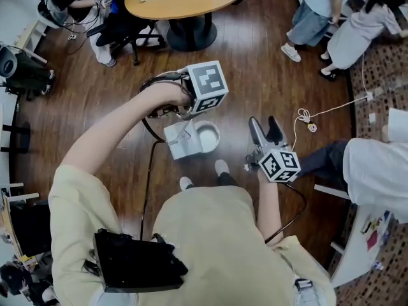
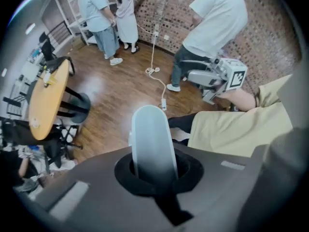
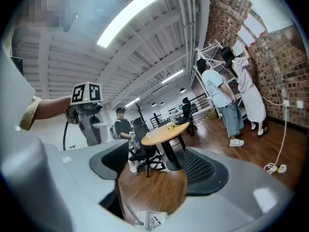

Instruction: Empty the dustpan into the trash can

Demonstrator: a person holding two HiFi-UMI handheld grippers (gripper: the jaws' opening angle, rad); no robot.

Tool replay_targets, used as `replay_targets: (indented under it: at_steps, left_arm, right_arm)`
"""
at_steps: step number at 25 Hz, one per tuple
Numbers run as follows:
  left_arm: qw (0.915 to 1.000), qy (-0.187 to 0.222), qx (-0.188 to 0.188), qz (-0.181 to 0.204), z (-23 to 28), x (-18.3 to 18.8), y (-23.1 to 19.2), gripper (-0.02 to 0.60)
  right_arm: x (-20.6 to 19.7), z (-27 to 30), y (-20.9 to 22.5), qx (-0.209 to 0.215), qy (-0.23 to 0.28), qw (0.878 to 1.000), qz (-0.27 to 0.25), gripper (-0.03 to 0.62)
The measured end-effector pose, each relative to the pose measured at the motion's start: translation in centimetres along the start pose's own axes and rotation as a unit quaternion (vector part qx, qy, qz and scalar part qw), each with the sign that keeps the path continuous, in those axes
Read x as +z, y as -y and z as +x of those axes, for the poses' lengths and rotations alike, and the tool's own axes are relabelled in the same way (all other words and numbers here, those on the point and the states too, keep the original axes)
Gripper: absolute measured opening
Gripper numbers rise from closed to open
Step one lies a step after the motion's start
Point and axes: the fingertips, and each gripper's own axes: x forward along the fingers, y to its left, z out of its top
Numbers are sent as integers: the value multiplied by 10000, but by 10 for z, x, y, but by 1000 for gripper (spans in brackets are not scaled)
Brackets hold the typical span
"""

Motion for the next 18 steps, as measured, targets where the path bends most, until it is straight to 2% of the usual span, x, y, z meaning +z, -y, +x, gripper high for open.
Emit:
replay_targets:
  at_steps: [2, 5, 11, 18]
  left_arm:
    - [9996, -34, -237, 158, 5, 14, 17, -3]
    - [9989, -142, -308, 317, 11, 31, 25, 0]
    - [9975, -366, -436, 417, 18, 60, 35, 3]
    - [9958, -572, -531, 481, 26, 92, 39, 6]
  right_arm:
    - [1, -9, 8, -126, 55, 9999, 16, 347]
    - [2, -21, 21, -255, 105, 9996, 67, 347]
    - [8, -55, 49, -618, 241, 9977, 111, 347]
    - [12, -78, 65, -815, 332, 9960, 142, 347]
